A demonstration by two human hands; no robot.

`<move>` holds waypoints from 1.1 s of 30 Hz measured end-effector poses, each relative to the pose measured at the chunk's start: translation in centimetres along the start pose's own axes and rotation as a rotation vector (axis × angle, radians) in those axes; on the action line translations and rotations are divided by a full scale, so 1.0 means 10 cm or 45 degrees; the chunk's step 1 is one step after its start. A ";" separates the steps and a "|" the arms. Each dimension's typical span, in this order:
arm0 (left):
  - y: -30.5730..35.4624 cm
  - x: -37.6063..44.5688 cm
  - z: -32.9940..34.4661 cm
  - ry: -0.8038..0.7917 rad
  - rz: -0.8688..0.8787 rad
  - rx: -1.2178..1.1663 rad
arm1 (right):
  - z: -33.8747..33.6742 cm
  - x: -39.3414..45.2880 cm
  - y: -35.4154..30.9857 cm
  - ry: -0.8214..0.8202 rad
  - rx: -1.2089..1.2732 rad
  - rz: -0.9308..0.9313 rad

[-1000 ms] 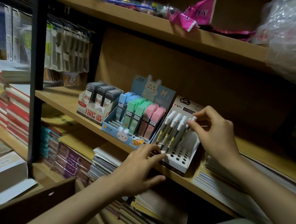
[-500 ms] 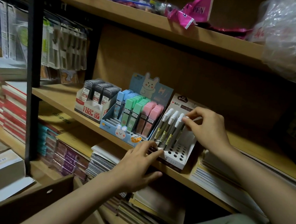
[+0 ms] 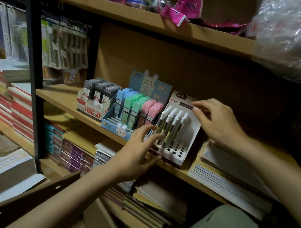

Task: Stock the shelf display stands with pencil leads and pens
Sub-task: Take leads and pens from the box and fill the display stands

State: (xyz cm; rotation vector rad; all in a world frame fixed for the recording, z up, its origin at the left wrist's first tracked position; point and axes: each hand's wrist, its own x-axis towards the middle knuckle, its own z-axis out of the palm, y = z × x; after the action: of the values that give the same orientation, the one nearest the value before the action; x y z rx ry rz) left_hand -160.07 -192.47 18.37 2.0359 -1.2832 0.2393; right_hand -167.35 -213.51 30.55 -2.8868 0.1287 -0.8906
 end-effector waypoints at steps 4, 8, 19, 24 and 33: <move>0.18 0.33 -0.28 0.170 0.019 0.138 | -0.11 0.07 0.05 -0.320 0.016 -0.133; 0.29 0.62 -0.34 -0.061 0.036 0.324 | 0.01 0.13 0.03 -0.622 -0.052 -0.195; 0.28 0.77 -0.40 -0.287 0.049 0.530 | 0.25 0.26 0.19 -0.691 0.025 -0.245; 0.29 0.79 -0.41 -0.343 0.046 0.498 | 0.30 0.21 0.18 -0.762 0.095 -0.303; 0.07 0.70 -0.71 -0.034 -0.135 0.270 | 0.14 0.50 0.07 -0.687 0.305 -0.259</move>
State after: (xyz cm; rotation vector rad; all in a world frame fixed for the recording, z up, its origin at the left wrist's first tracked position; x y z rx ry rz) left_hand -155.79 -193.08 27.38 2.2865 -1.2042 0.3106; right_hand -162.46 -214.62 32.05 -2.8219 -0.3020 -0.1087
